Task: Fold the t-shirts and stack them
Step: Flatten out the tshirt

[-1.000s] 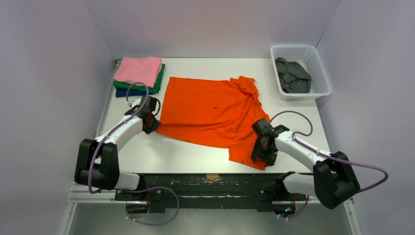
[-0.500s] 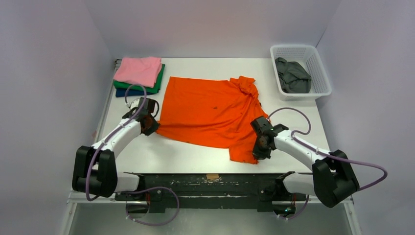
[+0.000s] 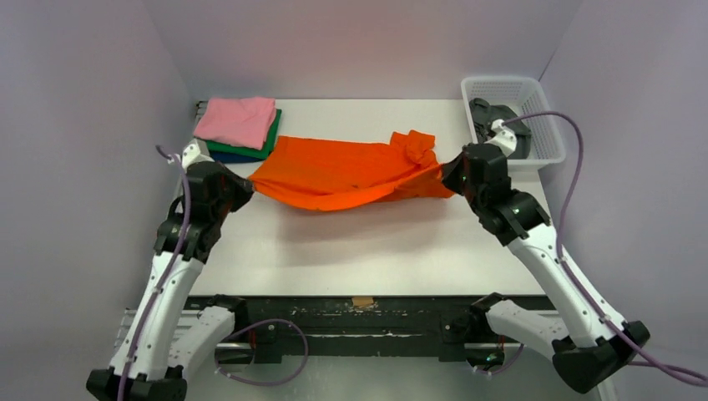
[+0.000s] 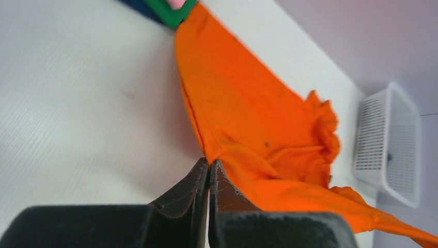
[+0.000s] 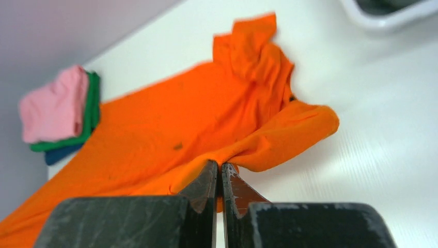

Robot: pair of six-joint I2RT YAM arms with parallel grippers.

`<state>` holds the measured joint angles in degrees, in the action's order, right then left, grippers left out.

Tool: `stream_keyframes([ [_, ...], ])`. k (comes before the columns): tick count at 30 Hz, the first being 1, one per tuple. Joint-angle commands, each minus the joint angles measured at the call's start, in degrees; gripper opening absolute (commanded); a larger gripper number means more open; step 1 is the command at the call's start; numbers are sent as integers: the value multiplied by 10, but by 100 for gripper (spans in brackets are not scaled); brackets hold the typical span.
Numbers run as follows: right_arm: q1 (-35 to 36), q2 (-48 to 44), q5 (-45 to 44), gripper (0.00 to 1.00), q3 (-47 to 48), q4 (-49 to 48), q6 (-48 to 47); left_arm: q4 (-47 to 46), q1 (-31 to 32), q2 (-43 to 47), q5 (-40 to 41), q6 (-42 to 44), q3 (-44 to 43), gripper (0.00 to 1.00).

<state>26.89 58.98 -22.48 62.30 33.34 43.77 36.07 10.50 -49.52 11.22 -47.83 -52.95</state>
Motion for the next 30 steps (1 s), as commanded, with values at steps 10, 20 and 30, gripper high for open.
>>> stream_keyframes([
  [10,1,-71,-50,0,305,-9,-175,47,-4,126,-76,73,-260,0],
  [20,0,-58,-2,0,506,38,-264,92,-4,131,-145,100,-416,0],
  [30,1,-65,-9,0,510,13,-298,101,-4,122,-160,97,-434,0],
])
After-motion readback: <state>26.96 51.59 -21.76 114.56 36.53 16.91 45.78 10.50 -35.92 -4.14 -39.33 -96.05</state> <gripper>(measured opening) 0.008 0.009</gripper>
